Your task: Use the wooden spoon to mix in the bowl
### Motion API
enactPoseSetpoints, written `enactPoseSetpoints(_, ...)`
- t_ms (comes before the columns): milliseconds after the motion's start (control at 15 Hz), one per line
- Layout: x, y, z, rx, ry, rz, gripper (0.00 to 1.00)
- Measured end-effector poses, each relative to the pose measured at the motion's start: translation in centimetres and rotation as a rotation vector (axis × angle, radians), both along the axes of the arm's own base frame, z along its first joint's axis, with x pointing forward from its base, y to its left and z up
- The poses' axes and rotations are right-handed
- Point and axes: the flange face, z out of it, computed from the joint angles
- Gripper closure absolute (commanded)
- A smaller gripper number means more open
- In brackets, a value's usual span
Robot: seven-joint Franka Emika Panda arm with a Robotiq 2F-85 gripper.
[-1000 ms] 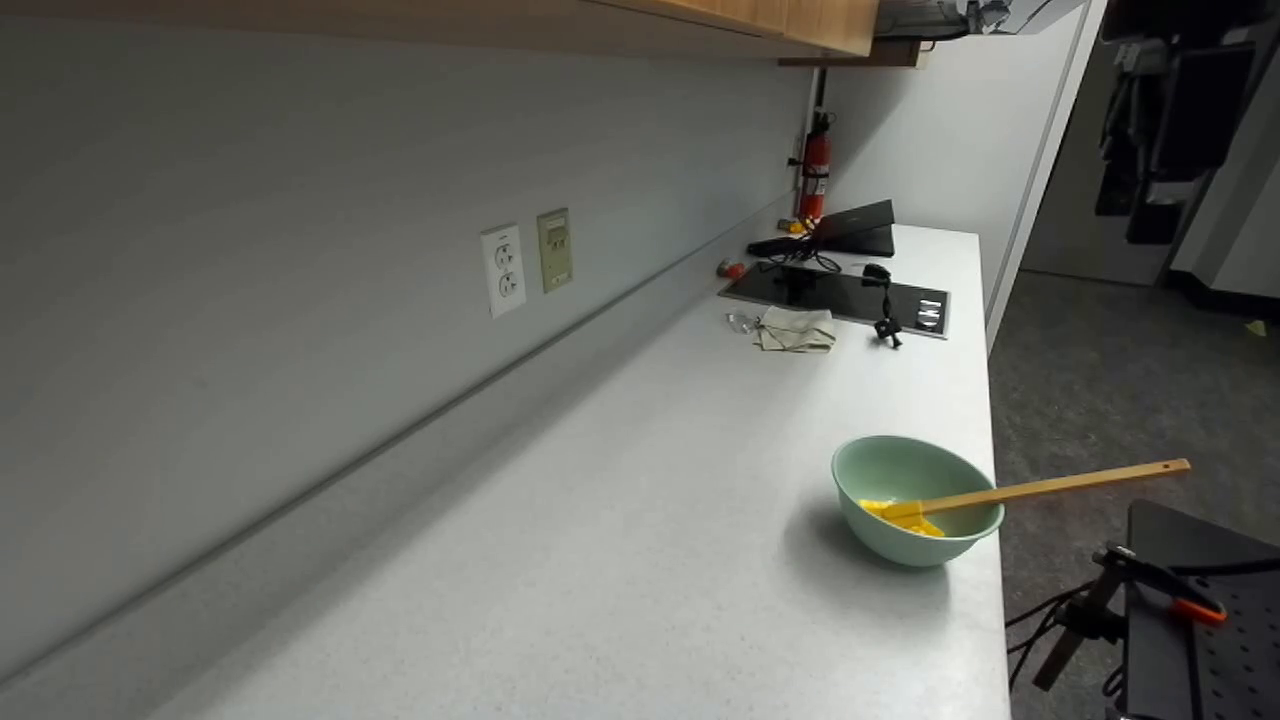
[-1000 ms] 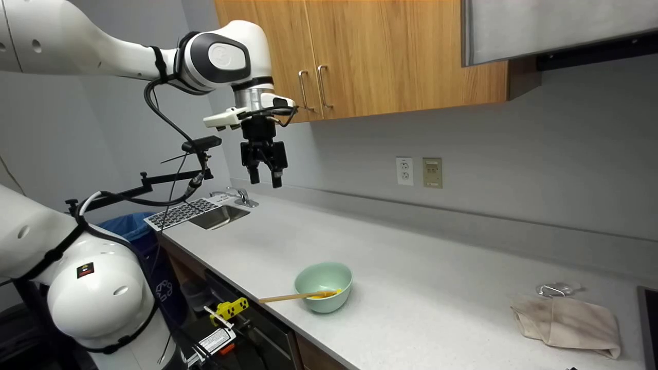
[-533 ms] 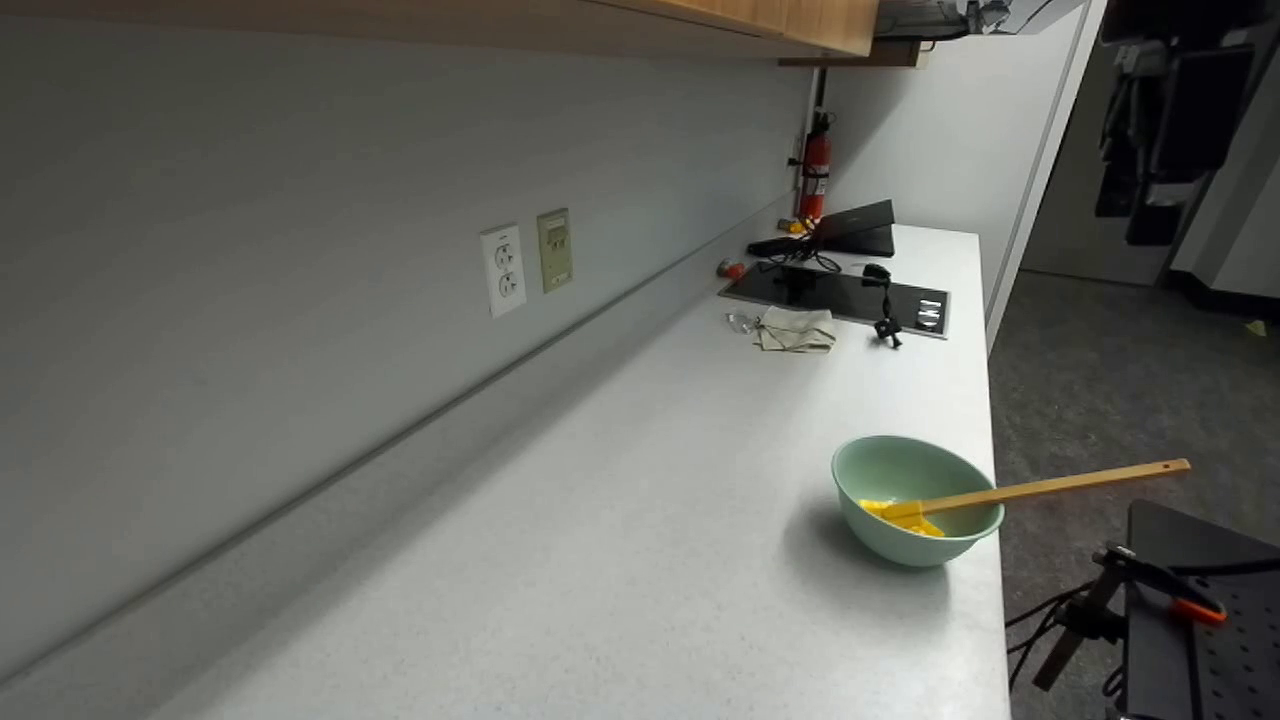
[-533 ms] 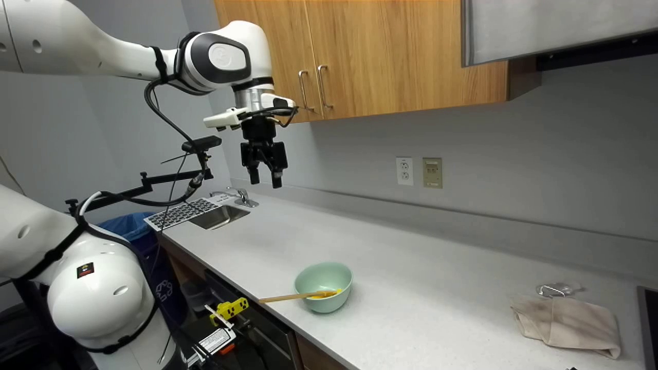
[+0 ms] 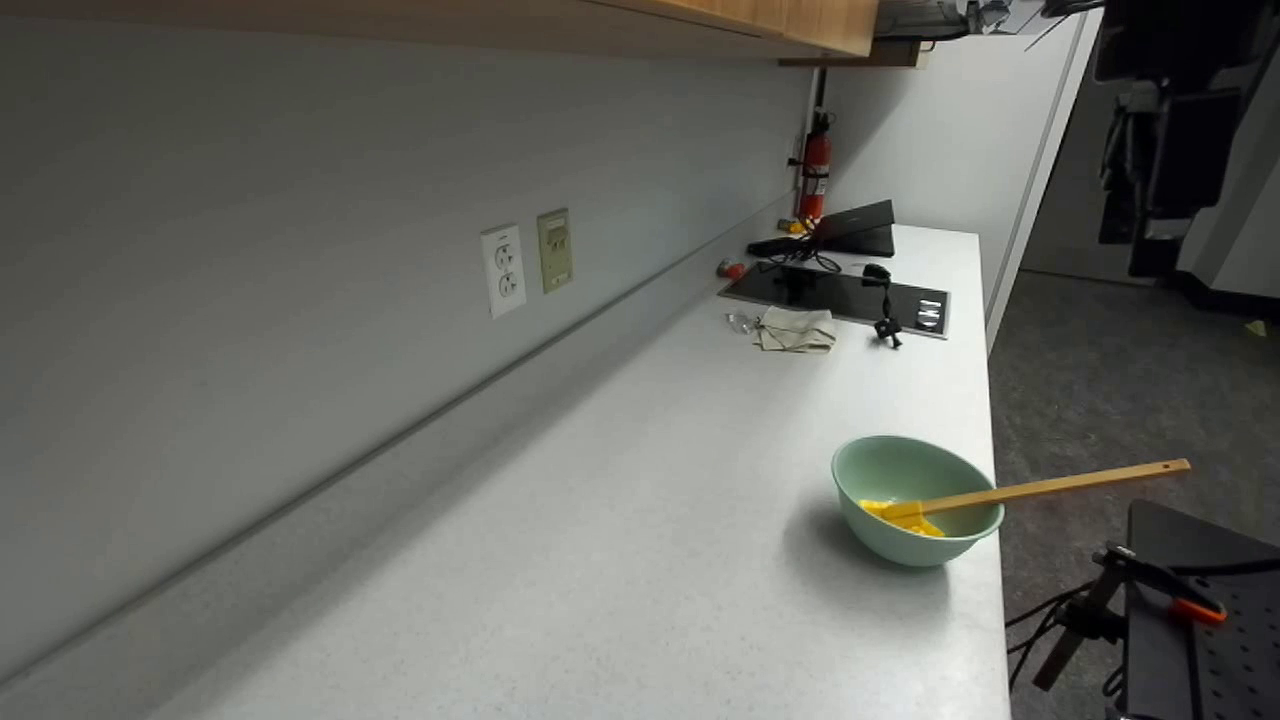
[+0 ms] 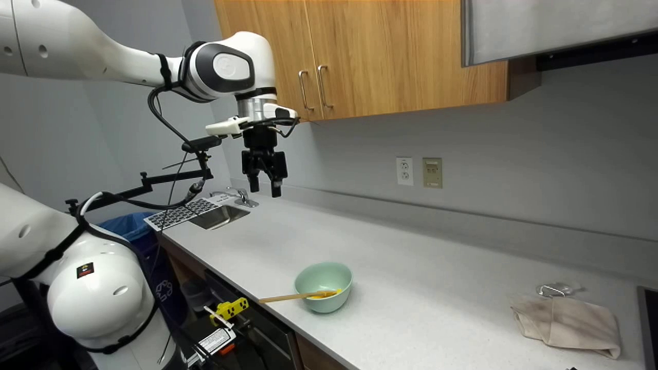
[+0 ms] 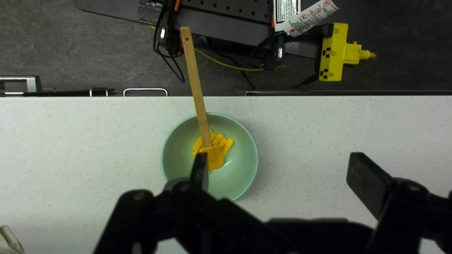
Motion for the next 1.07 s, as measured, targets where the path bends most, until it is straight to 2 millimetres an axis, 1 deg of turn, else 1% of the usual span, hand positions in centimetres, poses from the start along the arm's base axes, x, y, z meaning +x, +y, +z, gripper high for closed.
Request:
enactPoseSetpoints(133, 0.1, 0.1, -0.3, -0.003, 0.004, -0.004, 0.0)
enactPoseSetpoints(267, 0.5, 0.2, -1.7, -0.008, 0.013, -0.02, 0.0)
enactPoseSetpoints(333, 0.7, 0.0, -2.9, -0.018, 0.023, -0.028, 0.0)
enactPoseSetpoints(533, 1.7, -1.0, -7.7, -0.068, 0.047, -0.045, 0.0)
enactPoseSetpoints(600, 2.0, -1.2, -9.0, -0.081, 0.054, -0.052, 0.0)
enactPoseSetpoints(667, 2.2, -1.4, -9.8, -0.087, 0.061, -0.055, 0.0)
enactPoseSetpoints(733, 2.3, -1.4, -10.1, -0.087, 0.066, -0.057, 0.0)
enactPoseSetpoints(1067, 2.3, -1.2, -10.1, -0.088, 0.067, -0.05, 0.0)
